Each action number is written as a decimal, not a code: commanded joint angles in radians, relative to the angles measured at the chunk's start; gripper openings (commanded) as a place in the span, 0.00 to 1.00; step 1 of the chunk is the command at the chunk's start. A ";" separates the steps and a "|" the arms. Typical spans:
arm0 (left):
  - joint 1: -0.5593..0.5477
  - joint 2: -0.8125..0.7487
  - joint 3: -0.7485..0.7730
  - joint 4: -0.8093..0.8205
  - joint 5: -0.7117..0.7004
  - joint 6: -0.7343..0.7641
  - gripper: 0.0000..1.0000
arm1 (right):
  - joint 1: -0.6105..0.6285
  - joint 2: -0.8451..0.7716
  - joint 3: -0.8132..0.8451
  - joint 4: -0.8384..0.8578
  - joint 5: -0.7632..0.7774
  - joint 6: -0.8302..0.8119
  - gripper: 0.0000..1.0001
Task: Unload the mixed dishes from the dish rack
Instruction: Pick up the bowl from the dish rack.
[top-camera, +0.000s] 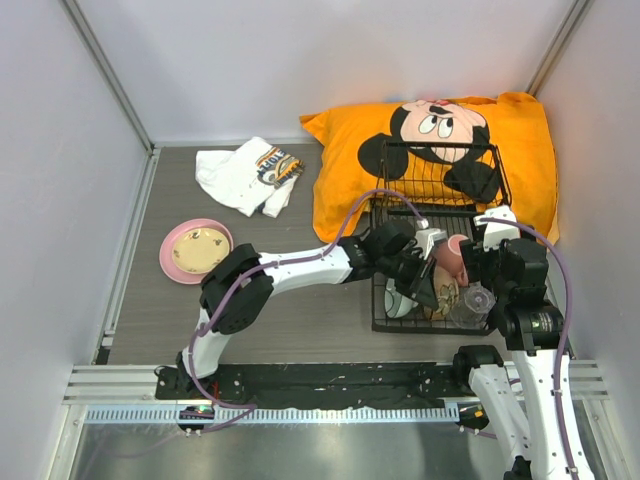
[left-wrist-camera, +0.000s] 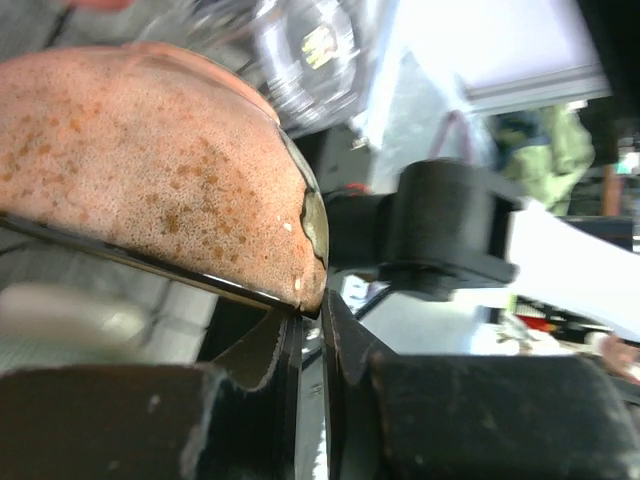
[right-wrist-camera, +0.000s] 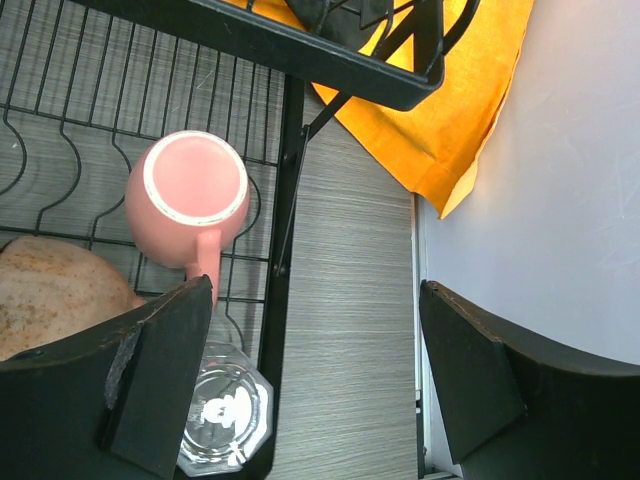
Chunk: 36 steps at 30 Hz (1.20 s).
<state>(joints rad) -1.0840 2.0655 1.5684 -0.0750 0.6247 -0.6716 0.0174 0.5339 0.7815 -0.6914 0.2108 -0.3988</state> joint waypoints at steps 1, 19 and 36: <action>0.058 -0.076 0.028 0.253 0.130 -0.132 0.00 | -0.005 -0.002 0.005 0.021 0.012 -0.011 0.88; 0.062 -0.143 0.028 0.133 0.075 -0.026 0.00 | -0.004 0.003 -0.022 0.043 0.010 -0.012 0.88; 0.081 -0.137 0.160 -0.005 0.082 0.015 0.00 | -0.004 0.006 -0.060 0.069 0.006 -0.015 0.88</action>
<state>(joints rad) -1.0302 2.0148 1.6371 -0.1581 0.6815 -0.6483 0.0174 0.5369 0.7303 -0.6735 0.2108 -0.4095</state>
